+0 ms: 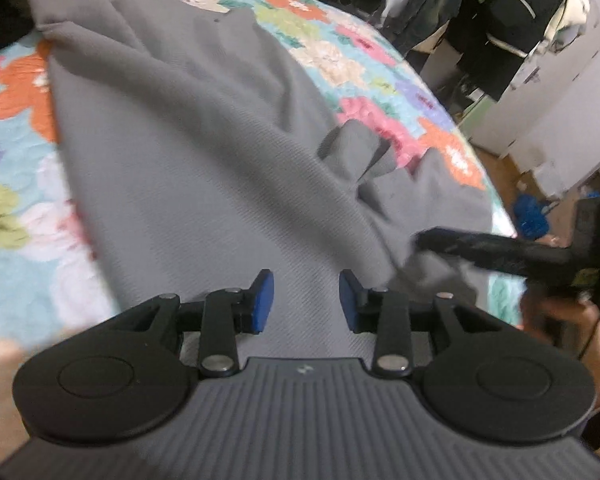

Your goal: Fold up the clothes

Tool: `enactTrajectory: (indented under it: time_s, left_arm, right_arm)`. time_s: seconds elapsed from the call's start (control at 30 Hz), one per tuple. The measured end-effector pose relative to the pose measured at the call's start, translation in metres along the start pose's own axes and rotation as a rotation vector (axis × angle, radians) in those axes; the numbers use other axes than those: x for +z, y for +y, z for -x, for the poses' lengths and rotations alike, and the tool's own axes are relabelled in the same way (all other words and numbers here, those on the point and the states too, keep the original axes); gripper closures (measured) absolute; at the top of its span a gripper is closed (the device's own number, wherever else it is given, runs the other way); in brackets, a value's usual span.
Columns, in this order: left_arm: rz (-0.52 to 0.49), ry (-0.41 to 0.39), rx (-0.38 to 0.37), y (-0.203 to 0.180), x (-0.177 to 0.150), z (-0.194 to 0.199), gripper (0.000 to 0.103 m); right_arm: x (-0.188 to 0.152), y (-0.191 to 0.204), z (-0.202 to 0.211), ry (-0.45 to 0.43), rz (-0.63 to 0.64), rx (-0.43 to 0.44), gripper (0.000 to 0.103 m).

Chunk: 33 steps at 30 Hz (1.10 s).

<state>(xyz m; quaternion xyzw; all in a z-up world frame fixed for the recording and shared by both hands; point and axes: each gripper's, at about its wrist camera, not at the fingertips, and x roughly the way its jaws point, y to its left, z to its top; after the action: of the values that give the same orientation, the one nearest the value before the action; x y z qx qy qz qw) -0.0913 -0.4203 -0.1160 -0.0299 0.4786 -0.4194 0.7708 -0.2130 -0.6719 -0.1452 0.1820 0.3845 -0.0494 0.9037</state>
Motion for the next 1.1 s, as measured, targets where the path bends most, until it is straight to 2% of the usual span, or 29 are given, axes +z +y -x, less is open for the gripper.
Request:
enactTrajectory:
  time_s: [0.17,0.27,0.43,0.6,0.67,0.73,0.77,0.83,0.97,1.03,1.07,1.1]
  left_arm:
    - [-0.033,-0.007,0.023,-0.011,0.006,-0.015,0.068]
    - [-0.069,-0.027,0.037,-0.010,0.004,-0.017,0.062]
    - [-0.058,-0.024,0.062,-0.004,0.001,-0.021,0.062]
    - [-0.083,-0.073,0.065,-0.012,-0.001,-0.014,0.062]
    - [-0.107,-0.065,0.050,-0.020,-0.002,-0.018,0.060]
    - [-0.130,-0.048,0.032,-0.028,-0.004,-0.023,0.058]
    - [-0.142,-0.034,0.022,-0.034,-0.007,-0.027,0.058]
    - [-0.166,-0.003,0.003,-0.044,-0.011,-0.036,0.058]
    - [-0.227,0.062,-0.063,-0.070,-0.025,-0.041,0.058]
    - [-0.265,0.072,-0.118,-0.085,-0.032,-0.038,0.058]
    - [-0.287,0.077,-0.145,-0.092,-0.035,-0.037,0.058]
    - [-0.308,0.083,-0.168,-0.099,-0.038,-0.037,0.058]
  right_arm:
    - [-0.005,0.019,-0.025,-0.039,0.144,-0.087,0.051]
    - [-0.005,0.018,-0.012,-0.115,0.161,-0.091,0.098]
    - [0.002,0.015,0.031,-0.267,0.136,-0.124,0.099]
    - [0.010,0.004,0.086,-0.408,0.059,-0.210,0.100]
    - [0.010,-0.001,0.091,-0.430,0.072,-0.298,0.100]
    - [0.012,-0.024,0.082,-0.390,0.006,-0.302,0.100]
    - [0.013,-0.035,0.078,-0.369,-0.027,-0.304,0.100]
    - [0.015,-0.064,0.064,-0.302,-0.132,-0.246,0.099]
    - [0.006,-0.096,0.057,-0.188,-0.323,-0.208,0.087]
    - [-0.007,-0.097,0.070,-0.182,-0.371,-0.153,0.069]
    - [-0.014,-0.097,0.077,-0.184,-0.384,-0.121,0.053]
    - [-0.022,-0.095,0.082,-0.190,-0.386,-0.103,0.049]
